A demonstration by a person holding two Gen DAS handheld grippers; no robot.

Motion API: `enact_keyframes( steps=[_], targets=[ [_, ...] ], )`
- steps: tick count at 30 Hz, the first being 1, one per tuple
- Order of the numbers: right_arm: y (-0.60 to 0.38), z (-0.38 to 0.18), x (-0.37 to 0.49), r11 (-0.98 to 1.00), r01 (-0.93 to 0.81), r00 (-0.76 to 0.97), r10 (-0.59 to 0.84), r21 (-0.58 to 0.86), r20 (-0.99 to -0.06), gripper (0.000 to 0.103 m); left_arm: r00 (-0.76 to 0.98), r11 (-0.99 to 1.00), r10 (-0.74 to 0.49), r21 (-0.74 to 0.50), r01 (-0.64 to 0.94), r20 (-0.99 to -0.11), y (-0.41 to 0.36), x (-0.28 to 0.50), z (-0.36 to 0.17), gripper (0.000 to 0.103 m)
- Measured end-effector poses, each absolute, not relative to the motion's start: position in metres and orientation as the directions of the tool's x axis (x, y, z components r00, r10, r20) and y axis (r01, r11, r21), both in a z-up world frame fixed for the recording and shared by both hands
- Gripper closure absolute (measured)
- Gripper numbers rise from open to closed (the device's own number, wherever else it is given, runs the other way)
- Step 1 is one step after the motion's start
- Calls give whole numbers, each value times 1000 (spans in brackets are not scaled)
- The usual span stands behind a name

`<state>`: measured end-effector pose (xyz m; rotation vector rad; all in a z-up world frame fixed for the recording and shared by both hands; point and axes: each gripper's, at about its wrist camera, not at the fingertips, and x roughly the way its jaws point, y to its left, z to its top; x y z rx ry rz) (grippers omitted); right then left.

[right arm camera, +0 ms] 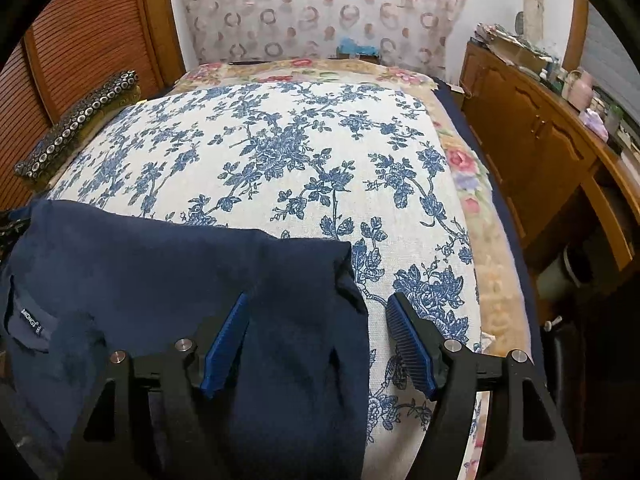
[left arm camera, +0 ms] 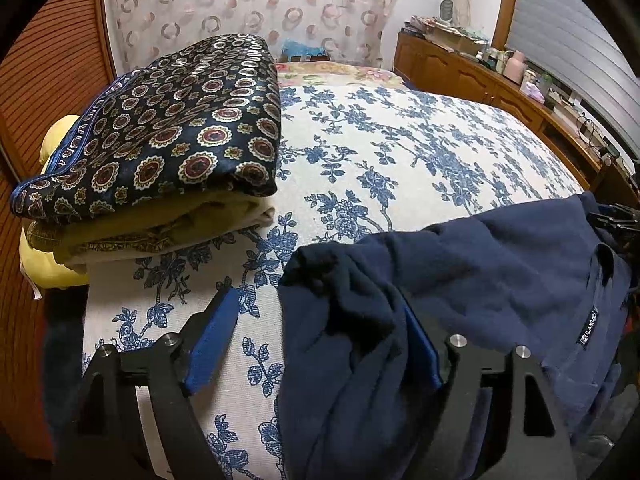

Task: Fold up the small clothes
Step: 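Grasp the folded shirt edge with both grippers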

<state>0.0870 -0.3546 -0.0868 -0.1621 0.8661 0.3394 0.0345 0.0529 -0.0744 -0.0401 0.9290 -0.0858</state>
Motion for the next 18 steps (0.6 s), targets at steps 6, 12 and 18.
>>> enact_keyframes(
  steps=[6,12,18],
  targets=[
    [-353,-87,96,925,-380,589,238,-5,-772,29,597,995,-101,-84,56,-796,54,35,-74,24],
    [-348,-86,95,881,-473,561,300,-2,-771,54,593,980,-193,-187,73,-782,59,36,-69,61],
    [-345,-86,84,863,-505,549,333,14,-766,90,592,980,-199,-169,106,-781,45,33,-66,86]
  ],
)
